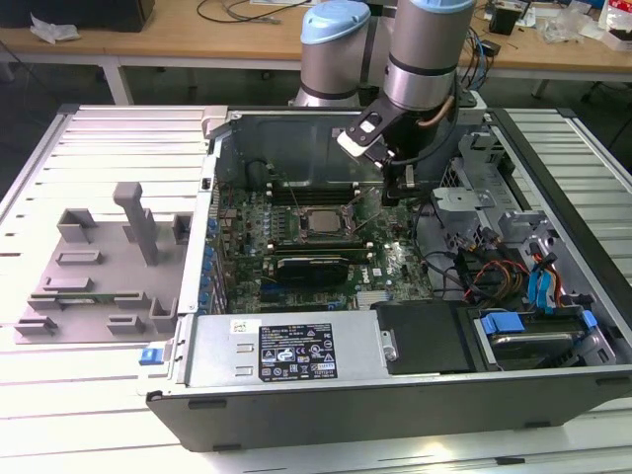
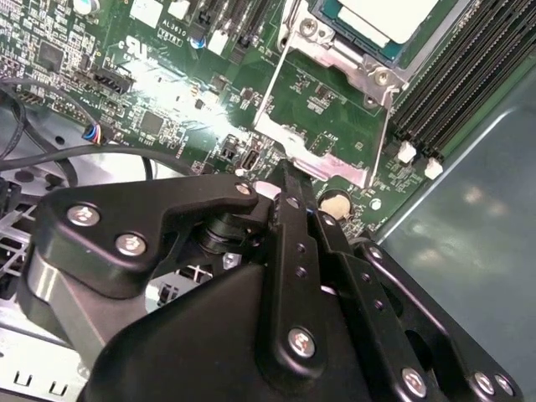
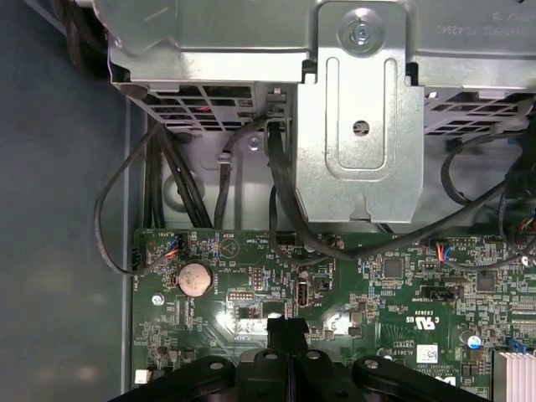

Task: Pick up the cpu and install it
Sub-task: 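Close the cpu cover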

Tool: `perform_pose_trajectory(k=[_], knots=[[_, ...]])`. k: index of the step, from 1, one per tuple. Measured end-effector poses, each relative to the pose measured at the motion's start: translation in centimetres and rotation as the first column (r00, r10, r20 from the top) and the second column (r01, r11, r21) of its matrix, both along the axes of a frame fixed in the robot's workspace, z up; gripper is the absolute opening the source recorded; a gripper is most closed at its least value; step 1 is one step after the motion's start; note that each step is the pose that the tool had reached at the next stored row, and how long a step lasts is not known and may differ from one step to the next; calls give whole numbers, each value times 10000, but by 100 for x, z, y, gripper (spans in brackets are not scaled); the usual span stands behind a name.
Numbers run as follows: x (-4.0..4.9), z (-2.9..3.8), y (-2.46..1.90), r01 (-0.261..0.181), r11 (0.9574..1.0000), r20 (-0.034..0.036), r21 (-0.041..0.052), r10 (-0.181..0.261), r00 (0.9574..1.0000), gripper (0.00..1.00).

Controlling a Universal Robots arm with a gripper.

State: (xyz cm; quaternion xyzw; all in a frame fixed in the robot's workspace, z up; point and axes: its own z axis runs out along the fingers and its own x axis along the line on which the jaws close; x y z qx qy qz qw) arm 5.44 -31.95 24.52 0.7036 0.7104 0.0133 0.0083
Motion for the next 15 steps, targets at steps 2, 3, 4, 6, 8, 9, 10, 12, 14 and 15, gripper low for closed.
perform_pose_trajectory(k=[2,3,4,6,8,9,10,12,14,15], knots=[[-32,2,0,-1,10000,50,-1,1,10000,11],[-48,10,1,0,10000,91,0,0,10000,11],[-64,21,2,0,10000,142,0,0,9999,11],[-100,45,6,0,10000,277,0,0,9996,11],[-132,58,10,2,10000,400,1,-2,9992,11],[-148,61,13,3,10000,462,0,-3,9989,11],[-163,64,14,2,10000,527,-1,-2,9986,11],[-197,66,20,3,10000,655,-1,-3,9979,11],[-254,68,29,2,10000,851,0,-2,9964,11],[-282,69,33,3,10000,942,0,-3,9956,11]])
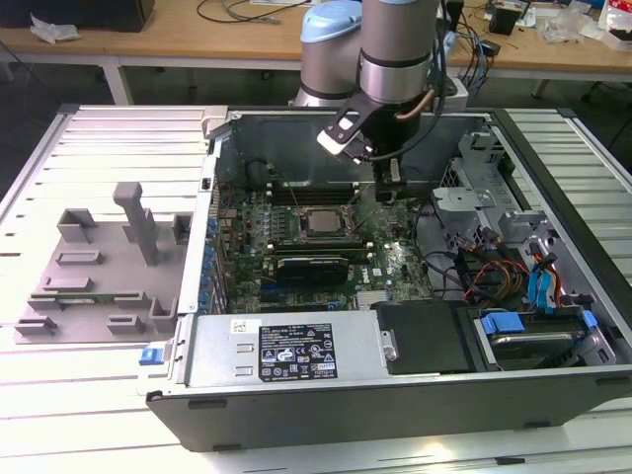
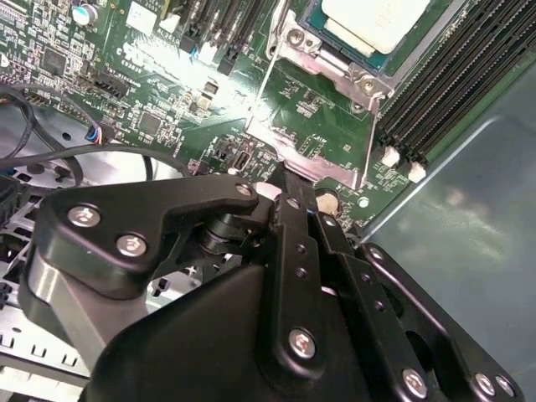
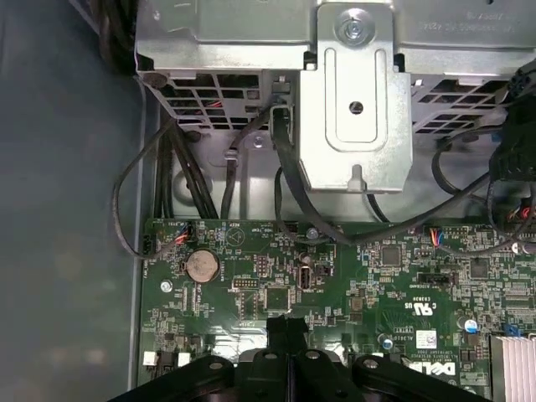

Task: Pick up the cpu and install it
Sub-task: 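Close the cpu cover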

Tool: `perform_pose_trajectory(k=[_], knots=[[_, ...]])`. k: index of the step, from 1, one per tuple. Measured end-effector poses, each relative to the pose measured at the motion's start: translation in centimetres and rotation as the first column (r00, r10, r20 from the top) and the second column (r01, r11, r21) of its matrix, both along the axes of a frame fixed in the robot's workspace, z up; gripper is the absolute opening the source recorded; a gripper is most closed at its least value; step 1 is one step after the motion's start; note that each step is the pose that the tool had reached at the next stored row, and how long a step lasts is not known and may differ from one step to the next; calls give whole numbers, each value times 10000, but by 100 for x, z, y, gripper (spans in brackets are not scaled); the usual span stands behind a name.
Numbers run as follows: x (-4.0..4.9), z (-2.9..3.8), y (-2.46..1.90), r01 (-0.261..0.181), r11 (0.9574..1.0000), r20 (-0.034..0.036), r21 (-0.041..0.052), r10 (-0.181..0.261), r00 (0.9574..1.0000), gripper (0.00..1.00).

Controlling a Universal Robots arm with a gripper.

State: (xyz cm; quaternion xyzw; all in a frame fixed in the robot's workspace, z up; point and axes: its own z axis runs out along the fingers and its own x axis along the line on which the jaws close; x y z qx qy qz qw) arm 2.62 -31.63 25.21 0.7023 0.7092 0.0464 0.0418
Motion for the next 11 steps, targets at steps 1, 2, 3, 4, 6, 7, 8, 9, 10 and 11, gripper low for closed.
perform_pose_trajectory(k=[1,2,3,4,6,7,8,9,10,11], knots=[[-33,0,4,-2,10000,96,0,2,10000,11],[-59,0,7,-1,10000,163,-1,1,9999,11],[-73,0,8,0,10000,200,0,0,9998,11],[-87,0,9,-1,10000,234,0,1,9997,11],[-135,-1,14,-1,10000,352,2,1,9994,11],[-165,0,16,-1,10000,418,1,1,9991,11],[-182,0,17,-1,10000,458,1,1,9990,11],[-214,0,19,-1,10000,529,0,1,9986,11],[-256,0,22,-1,10000,613,0,1,9981,11],[-301,0,23,0,10000,672,-1,1,9977,11]])
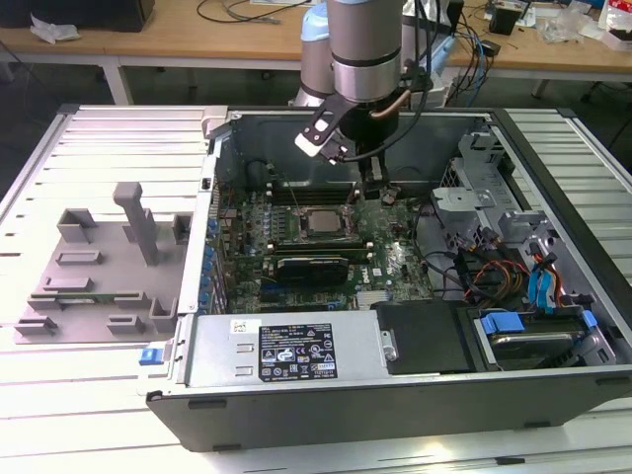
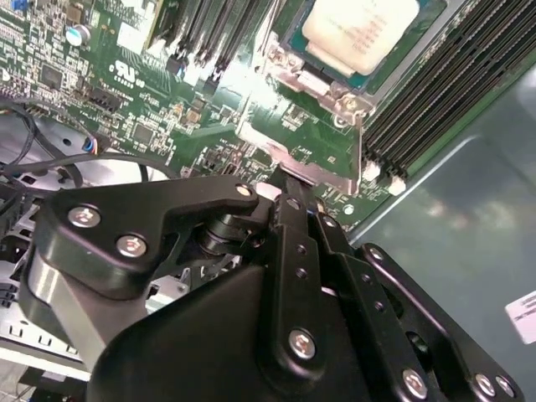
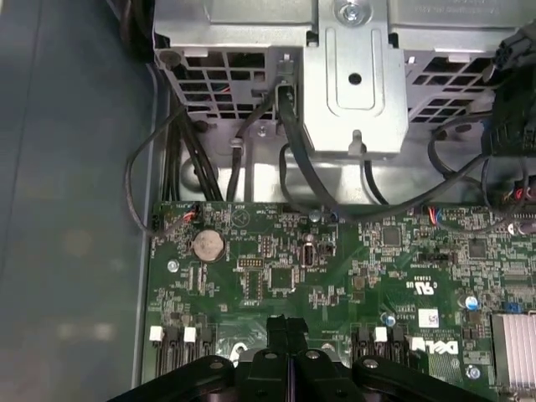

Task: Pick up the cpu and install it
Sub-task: 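Close the cpu cover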

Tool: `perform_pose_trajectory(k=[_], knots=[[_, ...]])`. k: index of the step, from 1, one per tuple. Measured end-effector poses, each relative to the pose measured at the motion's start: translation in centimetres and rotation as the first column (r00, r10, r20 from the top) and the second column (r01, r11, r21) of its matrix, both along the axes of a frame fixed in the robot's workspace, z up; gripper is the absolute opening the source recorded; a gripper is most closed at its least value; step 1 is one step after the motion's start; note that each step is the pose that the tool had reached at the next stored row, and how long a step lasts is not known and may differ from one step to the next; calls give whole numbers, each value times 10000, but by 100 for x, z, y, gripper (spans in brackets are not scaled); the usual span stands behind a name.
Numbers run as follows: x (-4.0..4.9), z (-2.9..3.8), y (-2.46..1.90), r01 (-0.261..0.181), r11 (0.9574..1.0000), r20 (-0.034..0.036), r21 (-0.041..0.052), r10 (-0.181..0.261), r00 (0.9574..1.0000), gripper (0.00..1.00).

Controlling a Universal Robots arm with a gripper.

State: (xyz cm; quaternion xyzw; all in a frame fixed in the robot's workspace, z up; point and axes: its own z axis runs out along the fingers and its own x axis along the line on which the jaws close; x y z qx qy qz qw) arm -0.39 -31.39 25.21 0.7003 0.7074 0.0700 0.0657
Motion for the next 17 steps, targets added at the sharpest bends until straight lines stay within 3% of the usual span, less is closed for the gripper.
perform_pose_trajectory(k=[6,12,13,14,16,17], knots=[[-210,-1,2,1,10000,175,1,-1,9998,11],[-252,-1,2,-1,10000,189,1,1,9998,11],[-253,-1,2,0,10000,144,2,0,9999,11],[-253,-1,2,0,10000,57,5,0,10000,11],[-249,-4,2,0,10000,-238,22,0,9997,11],[-248,-5,2,2,10000,-482,32,0,9988,11]])
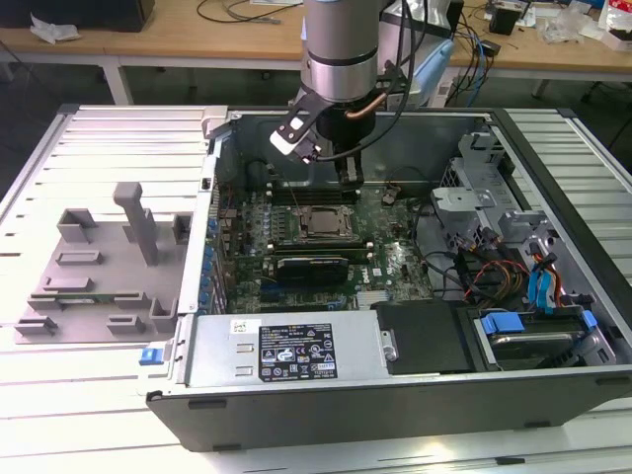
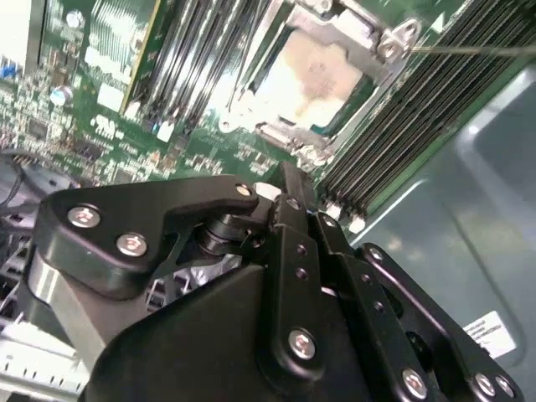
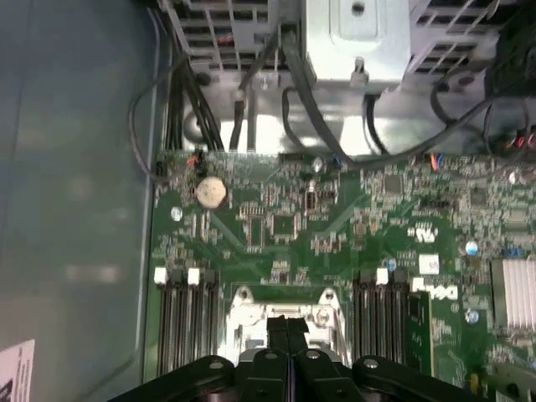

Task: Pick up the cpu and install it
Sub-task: 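Close the cpu cover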

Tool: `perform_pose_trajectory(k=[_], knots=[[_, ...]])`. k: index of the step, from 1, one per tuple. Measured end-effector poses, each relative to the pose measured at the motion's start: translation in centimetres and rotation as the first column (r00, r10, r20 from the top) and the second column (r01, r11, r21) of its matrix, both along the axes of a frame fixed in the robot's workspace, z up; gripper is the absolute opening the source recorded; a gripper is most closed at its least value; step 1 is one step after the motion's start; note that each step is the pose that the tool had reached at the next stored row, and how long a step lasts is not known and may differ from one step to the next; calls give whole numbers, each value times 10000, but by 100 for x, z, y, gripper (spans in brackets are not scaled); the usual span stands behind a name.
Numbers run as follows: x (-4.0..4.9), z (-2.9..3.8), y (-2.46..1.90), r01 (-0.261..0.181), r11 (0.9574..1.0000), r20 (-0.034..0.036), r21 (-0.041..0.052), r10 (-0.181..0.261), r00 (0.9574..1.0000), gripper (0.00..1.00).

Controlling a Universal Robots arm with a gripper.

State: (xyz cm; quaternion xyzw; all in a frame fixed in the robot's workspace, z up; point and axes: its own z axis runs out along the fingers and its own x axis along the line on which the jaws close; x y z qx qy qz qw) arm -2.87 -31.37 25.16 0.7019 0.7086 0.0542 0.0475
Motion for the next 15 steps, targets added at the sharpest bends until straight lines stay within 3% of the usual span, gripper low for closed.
perform_pose_trajectory(k=[4,8,15], knots=[[-27,-2,0,-1,10000,0,2,1,10000,11],[-173,-10,0,-1,10000,34,3,1,10000,11],[-379,-143,0,0,10000,34,1,0,10000,11]])
